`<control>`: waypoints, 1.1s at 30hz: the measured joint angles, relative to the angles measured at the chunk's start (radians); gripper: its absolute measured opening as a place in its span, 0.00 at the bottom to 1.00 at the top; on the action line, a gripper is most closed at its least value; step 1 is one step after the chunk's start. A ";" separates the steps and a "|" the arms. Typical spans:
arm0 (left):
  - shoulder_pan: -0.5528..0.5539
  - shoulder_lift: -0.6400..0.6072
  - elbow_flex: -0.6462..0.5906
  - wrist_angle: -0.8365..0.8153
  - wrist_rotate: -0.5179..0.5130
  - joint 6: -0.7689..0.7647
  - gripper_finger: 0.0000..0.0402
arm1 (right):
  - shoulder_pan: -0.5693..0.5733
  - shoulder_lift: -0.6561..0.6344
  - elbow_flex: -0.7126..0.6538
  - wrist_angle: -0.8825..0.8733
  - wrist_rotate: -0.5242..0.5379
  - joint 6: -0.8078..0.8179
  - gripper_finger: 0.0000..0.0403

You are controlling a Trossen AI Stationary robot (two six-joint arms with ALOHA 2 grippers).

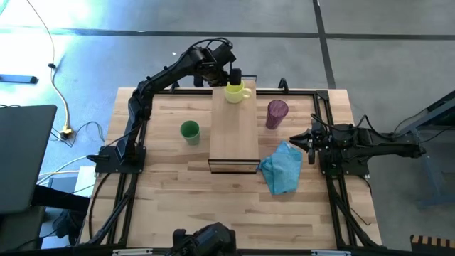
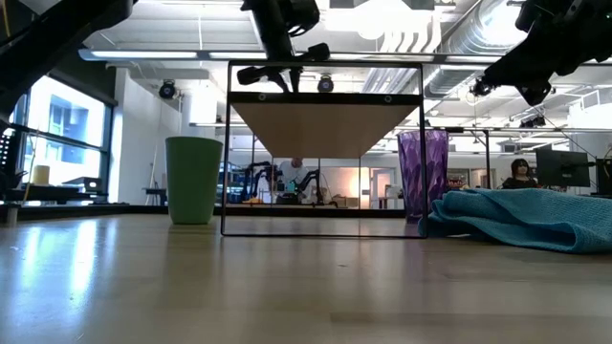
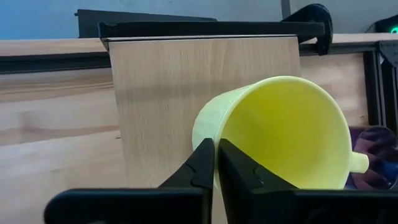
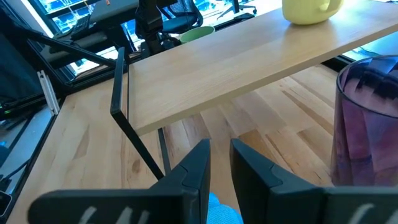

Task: Stack small to large cups/mugs on shelf
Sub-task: Put the yellow mug on the shelf

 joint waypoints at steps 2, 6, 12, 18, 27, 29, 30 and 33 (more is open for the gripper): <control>0.000 0.000 0.000 0.000 -0.007 -0.009 0.01 | 0.000 0.000 0.000 0.000 0.000 0.000 0.13; -0.001 0.000 0.000 0.000 -0.023 -0.041 0.02 | 0.000 0.000 0.000 0.000 0.000 -0.003 0.13; -0.001 0.000 0.000 0.000 -0.024 -0.092 0.01 | 0.000 0.000 0.000 -0.001 0.000 -0.005 0.13; -0.007 0.000 0.000 0.002 -0.025 -0.109 0.02 | 0.000 0.000 0.000 -0.001 0.000 -0.006 0.13; -0.008 0.000 0.000 0.005 -0.024 -0.109 0.10 | 0.000 0.000 0.000 -0.015 -0.032 0.000 0.13; -0.008 0.000 0.001 0.008 -0.024 -0.109 0.12 | 0.000 0.000 0.000 -0.015 -0.034 0.000 0.13; -0.008 0.000 0.001 0.013 -0.024 -0.109 0.13 | 0.000 0.000 0.000 -0.015 -0.034 0.000 0.13; -0.008 0.000 0.001 0.019 -0.022 -0.108 0.17 | 0.000 0.000 0.000 -0.015 -0.035 0.000 0.13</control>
